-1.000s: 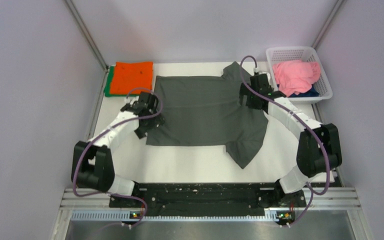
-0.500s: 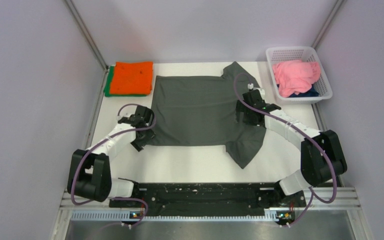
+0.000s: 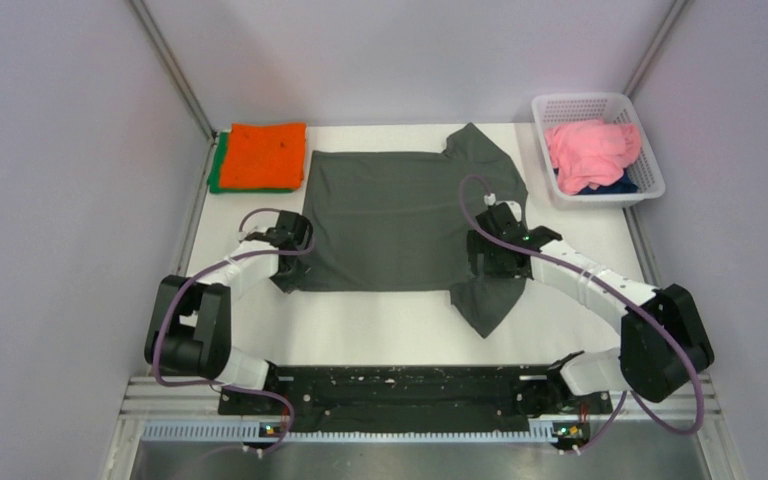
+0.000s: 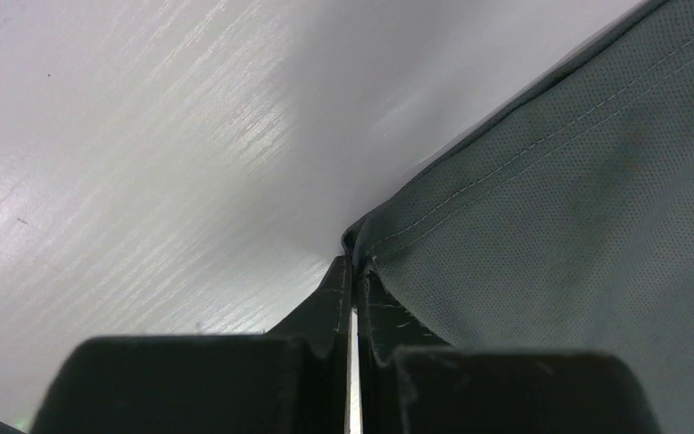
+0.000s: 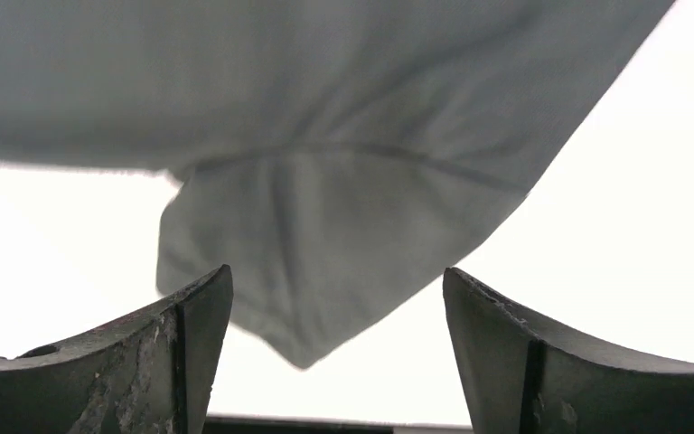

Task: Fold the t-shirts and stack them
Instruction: Grab the side of the flattened tshirt closest away from the robot with both arms

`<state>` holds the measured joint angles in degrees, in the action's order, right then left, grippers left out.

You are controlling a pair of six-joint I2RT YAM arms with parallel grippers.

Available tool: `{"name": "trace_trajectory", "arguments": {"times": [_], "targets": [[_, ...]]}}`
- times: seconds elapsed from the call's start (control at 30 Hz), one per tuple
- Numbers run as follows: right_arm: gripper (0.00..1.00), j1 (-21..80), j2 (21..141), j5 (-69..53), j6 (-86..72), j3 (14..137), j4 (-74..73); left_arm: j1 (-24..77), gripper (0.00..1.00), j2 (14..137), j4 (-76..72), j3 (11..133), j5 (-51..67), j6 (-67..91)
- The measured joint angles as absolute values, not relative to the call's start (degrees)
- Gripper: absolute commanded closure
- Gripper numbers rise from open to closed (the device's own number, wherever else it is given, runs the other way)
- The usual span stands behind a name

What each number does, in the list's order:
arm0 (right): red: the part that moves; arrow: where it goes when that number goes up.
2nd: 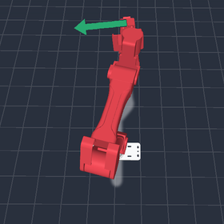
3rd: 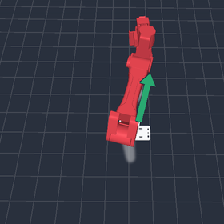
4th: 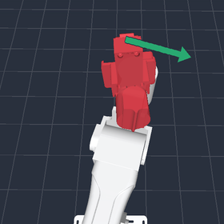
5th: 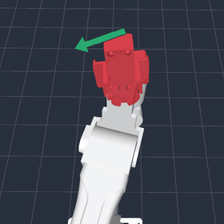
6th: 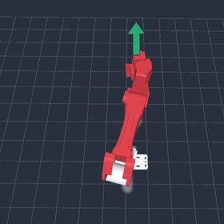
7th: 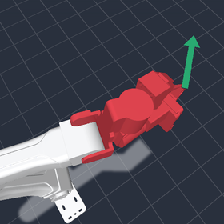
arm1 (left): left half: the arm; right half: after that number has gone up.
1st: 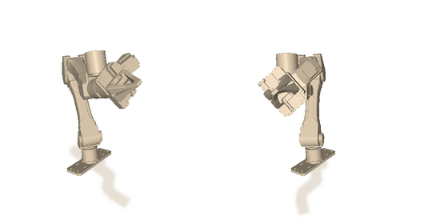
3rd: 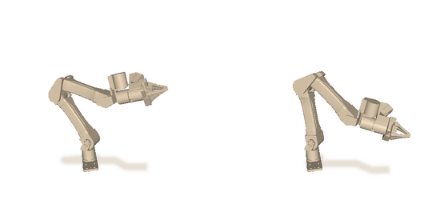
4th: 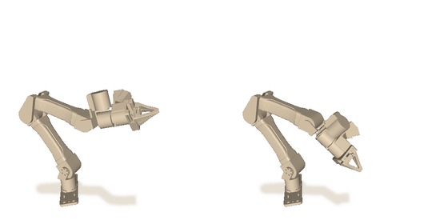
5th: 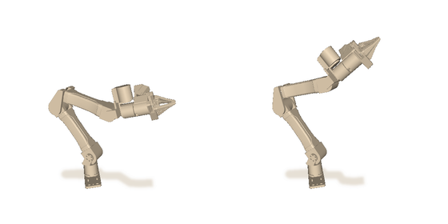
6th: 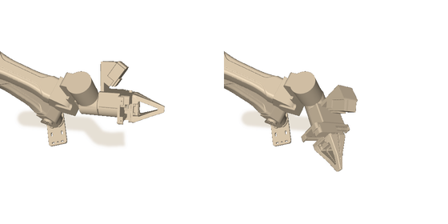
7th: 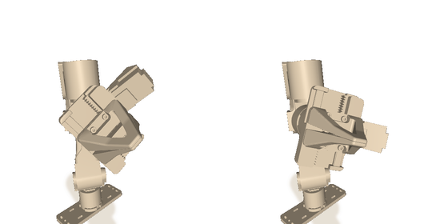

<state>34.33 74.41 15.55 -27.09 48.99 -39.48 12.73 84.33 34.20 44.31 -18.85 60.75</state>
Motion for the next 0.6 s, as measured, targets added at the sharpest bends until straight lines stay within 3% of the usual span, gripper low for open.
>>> {"name": "trace_trajectory", "arguments": {"times": [0.2, 0.5, 0.6], "targets": [[0.43, 43.2, 69.6, 10.6, -29.4, 45.3, -44.2, 12.7, 1.0, 84.4, 33.5, 44.4, -18.7, 60.6], [0.51, 45.3, 74.9, 7.0, -31.0, 39.5, -39.0, 12.7, 1.0, 85.2, 33.3, 45.2, -18.2, 59.7], [0.58, 45.3, 77.8, 6.6, -31.2, 39.2, -36.4, 12.6, 1.0, 85.4, 33.3, 45.4, -17.7, 59.5]]}}
